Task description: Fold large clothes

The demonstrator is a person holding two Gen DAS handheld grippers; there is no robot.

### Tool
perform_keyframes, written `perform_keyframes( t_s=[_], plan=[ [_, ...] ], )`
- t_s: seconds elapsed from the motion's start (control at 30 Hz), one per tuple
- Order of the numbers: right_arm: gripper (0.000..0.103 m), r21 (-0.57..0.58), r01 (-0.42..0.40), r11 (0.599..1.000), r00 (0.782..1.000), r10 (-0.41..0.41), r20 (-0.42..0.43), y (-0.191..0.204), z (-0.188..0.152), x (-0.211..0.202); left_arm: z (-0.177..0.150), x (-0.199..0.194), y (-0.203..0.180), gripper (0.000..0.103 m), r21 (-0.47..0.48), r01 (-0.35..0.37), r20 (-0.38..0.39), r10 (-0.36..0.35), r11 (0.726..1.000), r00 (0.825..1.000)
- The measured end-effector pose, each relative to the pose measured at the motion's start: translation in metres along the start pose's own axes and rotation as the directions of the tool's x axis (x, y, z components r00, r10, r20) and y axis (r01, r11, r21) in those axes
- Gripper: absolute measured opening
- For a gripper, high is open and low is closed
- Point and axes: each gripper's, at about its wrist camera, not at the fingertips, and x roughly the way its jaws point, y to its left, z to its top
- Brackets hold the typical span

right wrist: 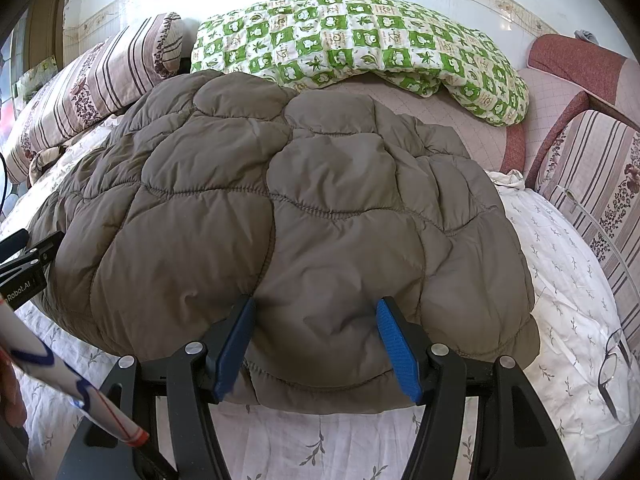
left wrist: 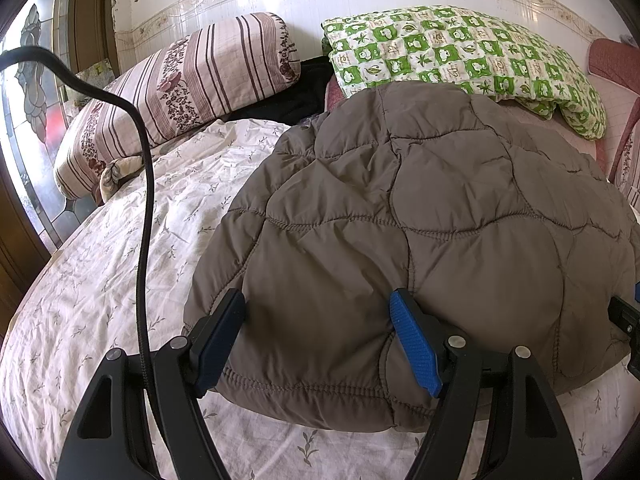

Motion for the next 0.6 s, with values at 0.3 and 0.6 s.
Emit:
perform_keyframes(
  t_s=[0.3,0.6],
  plan=[
    [0.068,-0.001,0.001,1.0,1.0,-0.001,0.001,0.0,0.0,0.0,0.0,0.0,0.0,0.074,-0.001,0.0,-0.001,0.0,1.0,1.0],
    [0.068,0.014,-0.009,1.0,1.0,0.009,0.002,-0.003,0.002,-0.003,0.003,-0.006,0.01,0.074,-0.059,0.027,0.004,-0.027,0.998,1.0]
  ],
)
